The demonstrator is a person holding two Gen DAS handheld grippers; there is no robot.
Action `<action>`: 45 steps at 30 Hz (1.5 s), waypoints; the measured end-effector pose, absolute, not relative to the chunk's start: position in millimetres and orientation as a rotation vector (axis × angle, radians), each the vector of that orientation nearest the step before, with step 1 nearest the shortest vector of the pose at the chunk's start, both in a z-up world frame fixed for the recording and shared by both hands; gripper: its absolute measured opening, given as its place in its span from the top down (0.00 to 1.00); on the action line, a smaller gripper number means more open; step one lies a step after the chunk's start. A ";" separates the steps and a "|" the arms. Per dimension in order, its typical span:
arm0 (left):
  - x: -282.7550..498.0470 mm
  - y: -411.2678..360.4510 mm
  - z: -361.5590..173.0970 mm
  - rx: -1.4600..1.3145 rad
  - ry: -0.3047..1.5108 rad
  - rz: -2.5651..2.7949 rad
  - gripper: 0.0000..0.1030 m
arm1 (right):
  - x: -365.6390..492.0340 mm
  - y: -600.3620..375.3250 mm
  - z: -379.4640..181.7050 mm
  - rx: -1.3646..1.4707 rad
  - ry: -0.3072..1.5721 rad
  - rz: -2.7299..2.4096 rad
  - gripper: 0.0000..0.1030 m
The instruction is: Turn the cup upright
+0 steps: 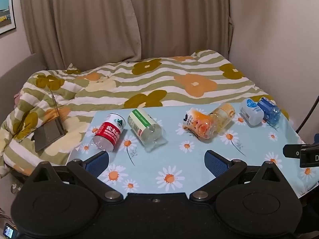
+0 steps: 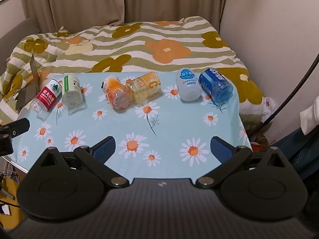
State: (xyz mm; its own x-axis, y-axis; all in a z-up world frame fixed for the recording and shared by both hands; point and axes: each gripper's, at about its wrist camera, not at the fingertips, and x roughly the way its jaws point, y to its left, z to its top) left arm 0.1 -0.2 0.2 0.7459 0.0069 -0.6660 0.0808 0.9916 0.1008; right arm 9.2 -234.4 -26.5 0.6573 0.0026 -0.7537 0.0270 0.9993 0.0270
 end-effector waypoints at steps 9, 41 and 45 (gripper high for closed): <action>-0.1 0.4 4.9 0.136 0.707 -0.048 0.00 | 8.0 -234.5 -27.0 0.040 0.858 -0.016 0.00; -6.9 -7.5 3.6 0.130 0.694 -0.063 0.00 | 5.3 -235.8 -32.2 0.042 0.865 -0.022 0.00; -8.3 -9.8 3.8 0.130 0.693 -0.066 0.00 | 5.1 -235.9 -31.9 0.042 0.865 -0.023 0.00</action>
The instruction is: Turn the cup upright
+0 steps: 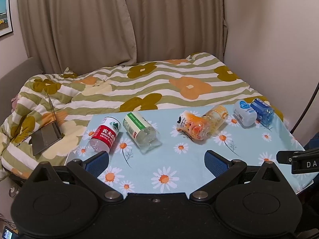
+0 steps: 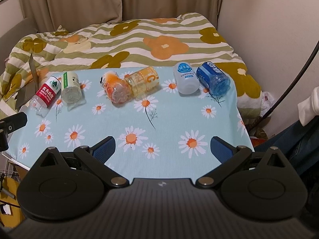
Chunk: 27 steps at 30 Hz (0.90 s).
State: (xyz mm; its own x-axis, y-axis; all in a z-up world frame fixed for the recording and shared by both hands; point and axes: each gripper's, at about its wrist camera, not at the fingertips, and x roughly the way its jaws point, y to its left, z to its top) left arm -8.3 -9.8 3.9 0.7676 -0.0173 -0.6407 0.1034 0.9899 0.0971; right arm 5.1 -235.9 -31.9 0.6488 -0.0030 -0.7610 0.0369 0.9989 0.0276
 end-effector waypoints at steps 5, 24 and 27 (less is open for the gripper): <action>-9.5 -11.5 4.5 0.128 0.692 -0.067 0.00 | 4.9 -236.3 -31.7 0.043 0.865 -0.021 0.00; -11.8 -11.6 5.9 0.121 0.698 -0.068 0.00 | 5.8 -235.5 -32.2 0.043 0.867 -0.022 0.00; -12.4 -12.5 6.1 0.120 0.699 -0.068 0.00 | 5.6 -235.7 -32.5 0.043 0.867 -0.022 0.00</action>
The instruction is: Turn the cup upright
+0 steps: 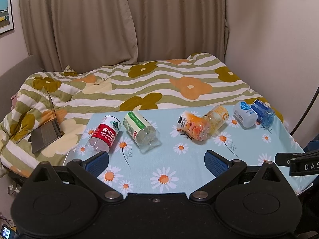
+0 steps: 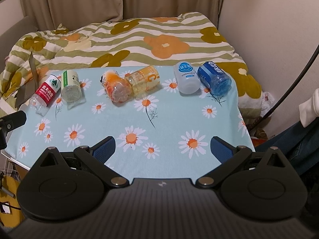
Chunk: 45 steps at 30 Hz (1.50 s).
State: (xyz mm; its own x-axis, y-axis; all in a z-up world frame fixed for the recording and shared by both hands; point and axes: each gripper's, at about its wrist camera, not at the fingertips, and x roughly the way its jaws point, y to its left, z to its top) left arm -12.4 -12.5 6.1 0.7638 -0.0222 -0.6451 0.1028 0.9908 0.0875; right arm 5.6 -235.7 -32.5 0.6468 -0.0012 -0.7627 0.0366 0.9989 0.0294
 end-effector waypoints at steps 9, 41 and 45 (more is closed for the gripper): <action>-12.1 -11.1 6.6 0.117 0.700 -0.068 0.00 | 5.5 -235.4 -32.1 0.043 0.867 -0.023 0.00; 42.1 -79.4 23.8 0.199 0.708 -0.142 0.00 | 29.4 -286.0 -36.9 0.053 0.875 0.011 0.00; 69.6 -91.5 19.2 0.230 0.733 -0.198 0.00 | 51.2 -300.6 -37.5 0.075 0.889 -0.009 0.00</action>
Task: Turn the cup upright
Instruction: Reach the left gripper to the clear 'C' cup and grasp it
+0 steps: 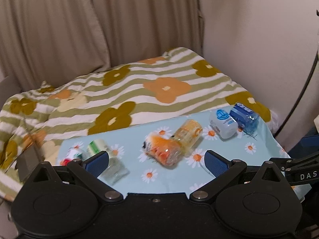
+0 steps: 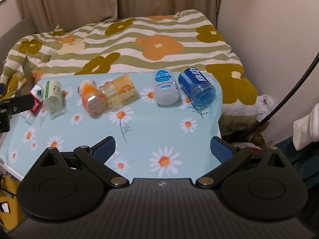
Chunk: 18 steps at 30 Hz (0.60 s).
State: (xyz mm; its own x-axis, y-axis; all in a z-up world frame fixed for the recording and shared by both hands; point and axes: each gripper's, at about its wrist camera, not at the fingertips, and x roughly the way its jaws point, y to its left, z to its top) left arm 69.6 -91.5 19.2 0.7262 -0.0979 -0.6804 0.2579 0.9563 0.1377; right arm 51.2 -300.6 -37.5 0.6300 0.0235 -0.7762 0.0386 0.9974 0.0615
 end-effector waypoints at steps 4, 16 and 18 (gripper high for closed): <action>104.1 -103.9 9.7 0.290 0.752 -0.257 0.00 | 64.5 -307.8 -43.9 0.102 0.909 -0.039 0.00; 208.3 -148.6 -48.3 0.441 0.902 -0.494 0.00 | 108.4 -322.3 -81.5 0.243 1.009 -0.212 0.00; 221.6 -155.9 -60.0 0.468 0.933 -0.523 0.00 | 113.5 -323.9 -88.0 0.266 1.022 -0.236 0.00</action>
State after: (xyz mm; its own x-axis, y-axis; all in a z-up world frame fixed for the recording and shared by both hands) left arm 221.6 -155.9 -60.0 0.4896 -0.2174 -0.8444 0.6070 0.7802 0.1510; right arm 113.5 -323.9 -88.0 0.5013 -0.0694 -0.8625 0.3160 0.9426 0.1078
